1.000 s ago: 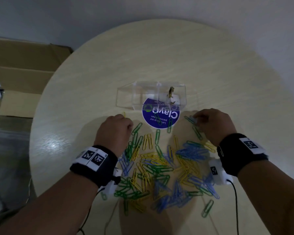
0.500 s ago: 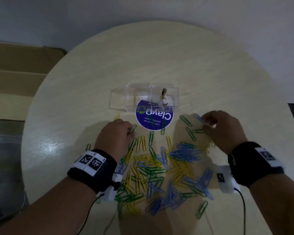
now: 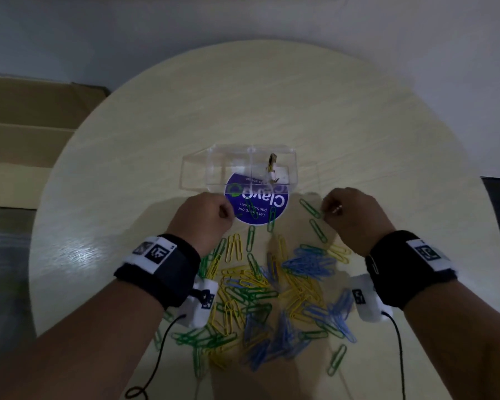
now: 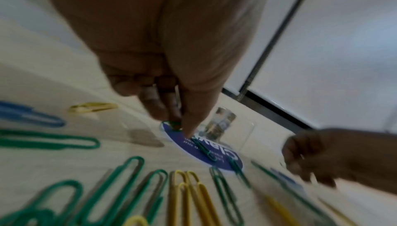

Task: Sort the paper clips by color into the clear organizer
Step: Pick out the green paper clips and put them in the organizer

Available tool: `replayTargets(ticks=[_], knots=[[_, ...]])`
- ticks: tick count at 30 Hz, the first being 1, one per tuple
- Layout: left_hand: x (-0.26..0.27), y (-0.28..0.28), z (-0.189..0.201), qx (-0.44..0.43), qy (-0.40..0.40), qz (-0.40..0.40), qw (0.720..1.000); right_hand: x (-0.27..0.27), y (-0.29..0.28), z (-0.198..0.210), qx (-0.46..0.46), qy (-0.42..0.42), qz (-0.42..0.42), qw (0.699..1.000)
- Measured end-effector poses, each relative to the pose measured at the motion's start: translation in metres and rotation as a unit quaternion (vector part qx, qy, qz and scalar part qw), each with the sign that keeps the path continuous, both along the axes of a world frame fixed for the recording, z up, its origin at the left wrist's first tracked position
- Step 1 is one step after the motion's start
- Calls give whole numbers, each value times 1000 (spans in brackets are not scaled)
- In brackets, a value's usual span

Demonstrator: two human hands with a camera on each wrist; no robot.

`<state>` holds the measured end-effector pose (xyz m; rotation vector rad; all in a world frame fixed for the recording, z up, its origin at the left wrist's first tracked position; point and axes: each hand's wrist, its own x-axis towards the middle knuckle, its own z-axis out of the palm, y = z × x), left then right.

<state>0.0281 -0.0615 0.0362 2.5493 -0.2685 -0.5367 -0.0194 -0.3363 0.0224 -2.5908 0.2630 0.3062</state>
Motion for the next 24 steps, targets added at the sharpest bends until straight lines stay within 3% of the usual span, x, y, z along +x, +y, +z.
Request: replayTargets(ticks=[4, 8, 19, 24], knots=[[4, -18, -10, 24, -144, -158, 977, 12, 12, -7, -19, -10, -10, 1000], [10, -19, -23, 95, -146, -223, 959, 9, 18, -10, -39, 32, 11, 999], [-4, -6, -25, 123, -96, -152, 976, -28, 24, -3, -54, 47, 39, 997], [-6, -16, -22, 98, -89, -122, 984, -21, 35, -2, -112, 58, 73, 989]])
